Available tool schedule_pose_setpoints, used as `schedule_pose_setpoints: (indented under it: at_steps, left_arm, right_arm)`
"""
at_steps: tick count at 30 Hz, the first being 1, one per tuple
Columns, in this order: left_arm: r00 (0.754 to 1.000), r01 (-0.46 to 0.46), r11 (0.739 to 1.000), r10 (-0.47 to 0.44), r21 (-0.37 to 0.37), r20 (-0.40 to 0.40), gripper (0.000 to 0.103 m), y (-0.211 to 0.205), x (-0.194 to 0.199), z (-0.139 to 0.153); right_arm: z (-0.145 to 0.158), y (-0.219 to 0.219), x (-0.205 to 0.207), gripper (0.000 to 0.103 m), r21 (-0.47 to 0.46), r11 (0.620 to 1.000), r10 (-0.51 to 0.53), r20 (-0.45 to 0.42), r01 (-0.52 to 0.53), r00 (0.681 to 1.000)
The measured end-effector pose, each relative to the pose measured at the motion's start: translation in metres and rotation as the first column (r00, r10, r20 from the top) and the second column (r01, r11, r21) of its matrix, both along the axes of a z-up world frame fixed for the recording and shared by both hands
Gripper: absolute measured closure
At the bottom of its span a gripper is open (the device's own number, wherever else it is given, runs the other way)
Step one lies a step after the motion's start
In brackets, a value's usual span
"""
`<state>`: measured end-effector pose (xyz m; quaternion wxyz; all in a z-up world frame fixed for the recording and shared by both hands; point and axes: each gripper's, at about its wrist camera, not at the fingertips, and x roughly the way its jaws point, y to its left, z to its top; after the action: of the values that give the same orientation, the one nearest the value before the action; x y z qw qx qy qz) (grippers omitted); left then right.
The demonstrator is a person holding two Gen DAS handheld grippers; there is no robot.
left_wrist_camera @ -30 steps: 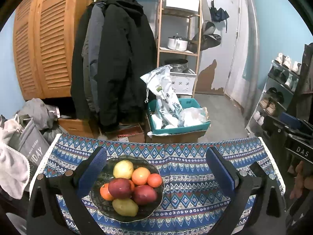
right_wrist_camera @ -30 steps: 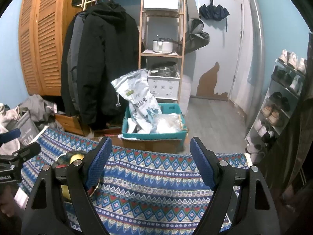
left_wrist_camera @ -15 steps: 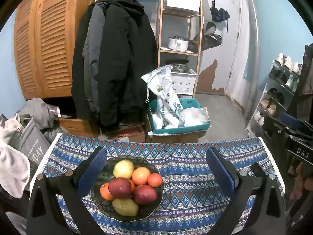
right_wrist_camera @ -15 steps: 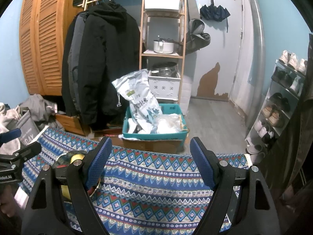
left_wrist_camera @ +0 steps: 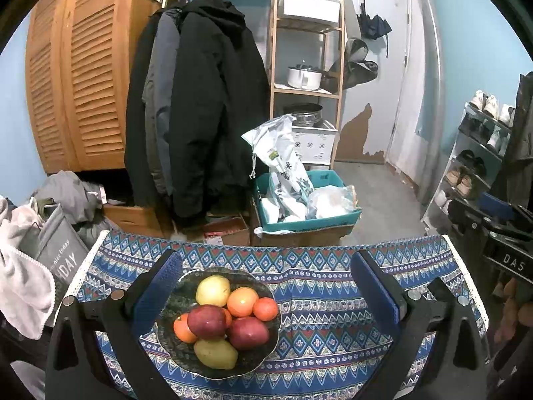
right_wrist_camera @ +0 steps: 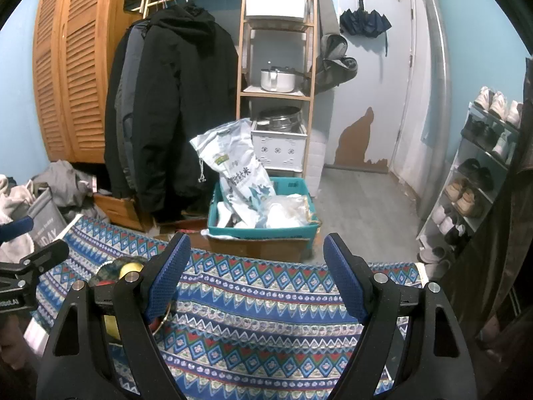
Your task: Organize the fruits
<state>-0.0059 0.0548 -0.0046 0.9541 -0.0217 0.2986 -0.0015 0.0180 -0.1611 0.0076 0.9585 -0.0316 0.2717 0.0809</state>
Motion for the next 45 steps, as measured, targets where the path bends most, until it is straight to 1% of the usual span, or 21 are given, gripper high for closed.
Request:
schedule_pose_setpoints:
  at_steps: [5, 18, 45]
  left_arm:
    - [1.000, -0.008, 1.000, 0.008, -0.008, -0.004, 0.001, 0.0006, 0.0014, 0.0004]
    - [1.000, -0.009, 1.000, 0.009, 0.006, 0.013, 0.001, -0.0016, -0.0009, 0.0031]
    - [1.000, -0.009, 1.000, 0.009, -0.017, 0.000, 0.001, 0.0003, 0.0008, 0.0023]
  right_arm:
    - [-0.0001, 0.0003, -0.0001, 0.022, 0.000, 1.000, -0.001, 0.000, 0.001, 1.000]
    - [0.0000, 0.0006, -0.0003, 0.022, -0.001, 1.000, 0.000, 0.001, 0.000, 1.000]
    - [0.0009, 0.0009, -0.0011, 0.022, -0.002, 1.000, 0.000, 0.003, 0.000, 1.000]
